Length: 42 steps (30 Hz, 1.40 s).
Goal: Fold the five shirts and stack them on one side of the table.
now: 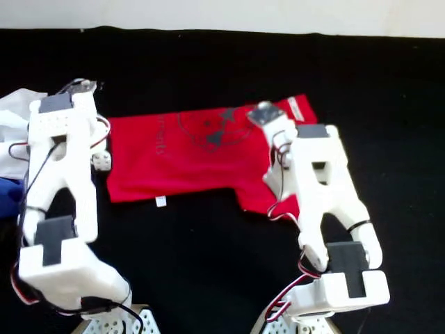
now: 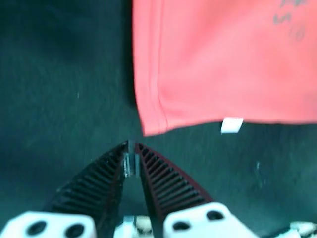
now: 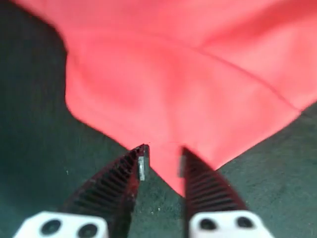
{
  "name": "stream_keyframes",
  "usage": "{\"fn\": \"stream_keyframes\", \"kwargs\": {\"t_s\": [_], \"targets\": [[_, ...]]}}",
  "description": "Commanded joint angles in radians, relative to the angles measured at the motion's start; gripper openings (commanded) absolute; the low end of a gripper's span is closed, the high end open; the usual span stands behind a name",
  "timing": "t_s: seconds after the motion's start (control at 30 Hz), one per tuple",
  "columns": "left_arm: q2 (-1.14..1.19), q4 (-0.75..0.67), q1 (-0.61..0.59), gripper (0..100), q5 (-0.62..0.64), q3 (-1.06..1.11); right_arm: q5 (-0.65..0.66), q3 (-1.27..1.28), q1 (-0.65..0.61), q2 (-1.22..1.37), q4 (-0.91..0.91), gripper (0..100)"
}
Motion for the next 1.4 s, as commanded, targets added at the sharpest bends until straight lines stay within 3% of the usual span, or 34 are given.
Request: {"fn": "stream_keyframes", "kwargs": {"t_s": [0.0, 0.2, 0.4, 0.6, 0.8, 1.0, 1.37], "targets": [[-0.084, -0.02, 0.027, 1, -0.008, 0.124, 0.107, 0.021, -0.054, -0.048, 0.045, 26.9], [-0.139, -0.387, 0.019, 1, -0.008, 0.47, 0.163, 0.033, -0.128, -0.042, 0.047, 27.1], [-0.165, -0.643, 0.019, 1, 0.068, 0.628, 0.16, 0.038, -0.189, 0.012, 0.028, 27.1], [-0.156, -0.667, 0.019, 1, 0.204, 0.638, 0.155, 0.033, -0.179, 0.202, -0.084, 27.1], [-0.16, -0.701, 0.019, 1, 0.218, 0.667, 0.155, 0.007, -0.139, 0.309, -0.185, 26.0], [-0.16, -0.709, 0.019, 1, 0.218, 0.67, 0.155, -0.173, -0.051, 0.42, -0.194, 0.0], [-0.157, -0.709, 0.019, 1, 0.218, 0.668, 0.158, -0.593, 0.015, 0.443, 0.119, 0.5]]}}
